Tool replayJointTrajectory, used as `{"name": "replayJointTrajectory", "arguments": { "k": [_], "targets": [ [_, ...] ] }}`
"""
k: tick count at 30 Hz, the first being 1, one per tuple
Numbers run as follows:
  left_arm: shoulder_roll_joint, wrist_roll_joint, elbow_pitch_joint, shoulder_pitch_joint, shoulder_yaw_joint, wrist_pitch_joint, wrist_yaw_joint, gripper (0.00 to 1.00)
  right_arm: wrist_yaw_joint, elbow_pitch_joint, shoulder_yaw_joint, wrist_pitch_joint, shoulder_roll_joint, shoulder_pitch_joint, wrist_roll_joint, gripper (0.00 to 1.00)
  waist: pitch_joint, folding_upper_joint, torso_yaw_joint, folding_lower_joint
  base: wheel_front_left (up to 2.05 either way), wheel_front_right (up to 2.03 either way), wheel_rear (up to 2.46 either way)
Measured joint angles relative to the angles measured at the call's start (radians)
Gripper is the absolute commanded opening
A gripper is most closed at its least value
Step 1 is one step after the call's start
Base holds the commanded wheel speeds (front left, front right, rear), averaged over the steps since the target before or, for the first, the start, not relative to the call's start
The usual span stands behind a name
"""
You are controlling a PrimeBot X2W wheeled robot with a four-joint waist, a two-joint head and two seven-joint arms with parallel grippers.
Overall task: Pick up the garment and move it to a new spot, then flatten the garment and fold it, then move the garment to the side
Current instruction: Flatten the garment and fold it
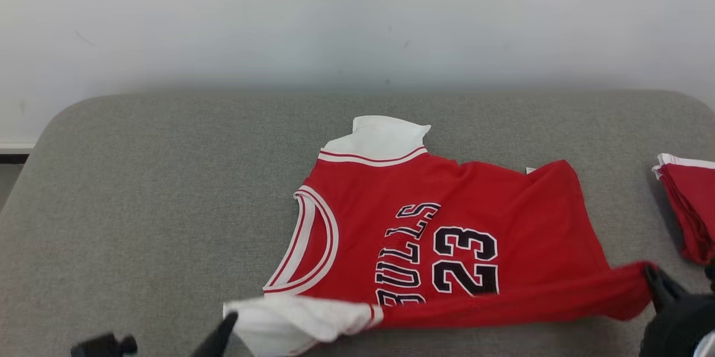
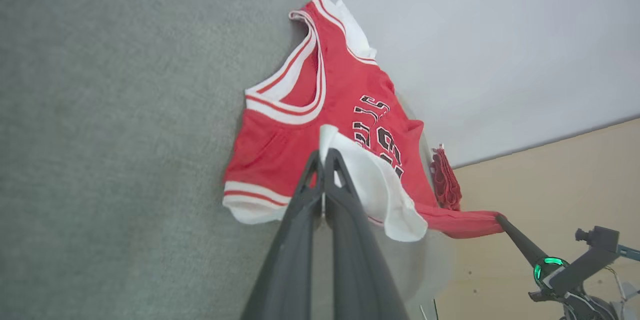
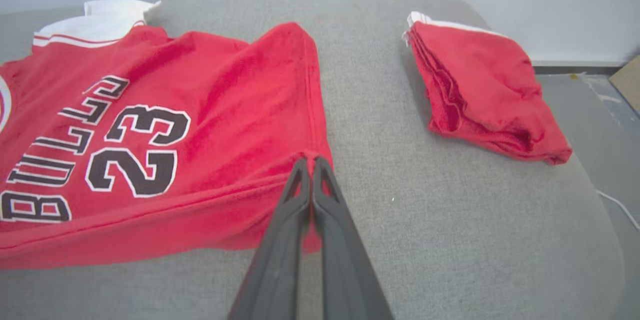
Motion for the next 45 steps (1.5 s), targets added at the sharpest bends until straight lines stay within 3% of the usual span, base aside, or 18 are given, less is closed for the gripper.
{"name": "replayJointTrajectory", "arguments": {
  "k": [12, 18, 20, 28, 35, 40, 45],
  "targets": [
    [0.014, 0.199, 0.093, -0.632, 0.060, 0.002, 0.053, 0.00, 0.000, 0.234, 0.296, -0.160, -0.212, -0.587, 0.027, 0.00, 0.086, 0.0001, -0.052, 0.0003, 0.00, 0.00, 0.00],
    [0.034, 0.304, 0.171, -0.886, 0.063, 0.007, 0.074, 0.00, 0.000, 0.374, 0.374, -0.224, -0.231, -0.838, 0.044, 0.00, 0.145, 0.0001, -0.084, 0.0003, 0.00, 0.00, 0.00],
    [0.034, 0.361, 0.202, -1.025, 0.076, -0.022, 0.102, 0.00, 0.000, 0.451, 0.400, -0.255, -0.221, -0.972, 0.047, 0.00, 0.191, 0.0001, -0.102, 0.0003, 0.00, 0.00, 0.00],
    [0.066, 0.562, 0.256, -1.340, 0.023, -0.050, 0.123, 0.00, 0.000, 0.597, 0.481, -0.316, -0.192, -1.270, 0.087, 0.00, 0.341, 0.0002, -0.150, 0.0005, 0.00, 0.00, 0.00],
    [0.129, 0.758, 0.296, -1.583, -0.024, -0.114, 0.117, 0.00, 0.000, 0.730, 0.395, -0.458, -0.097, -1.455, 0.067, 0.00, 0.468, 0.0003, -0.204, 0.0004, 0.00, 0.00, 0.00],
    [0.145, 0.874, 0.302, -1.741, -0.007, -0.268, 0.142, 0.00, 0.000, 0.811, 0.252, -0.684, -0.030, -1.566, -0.114, 0.00, 0.538, 0.0003, -0.252, 0.0003, 0.00, 0.00, 0.00],
    [0.102, 0.927, 0.235, -1.808, 0.078, -0.305, 0.158, 0.00, 0.000, 0.834, 0.155, -0.838, 0.009, -1.598, -0.315, 0.00, 0.586, 0.0002, -0.296, 0.0000, 0.00, 0.00, 0.00]
  ]
}}
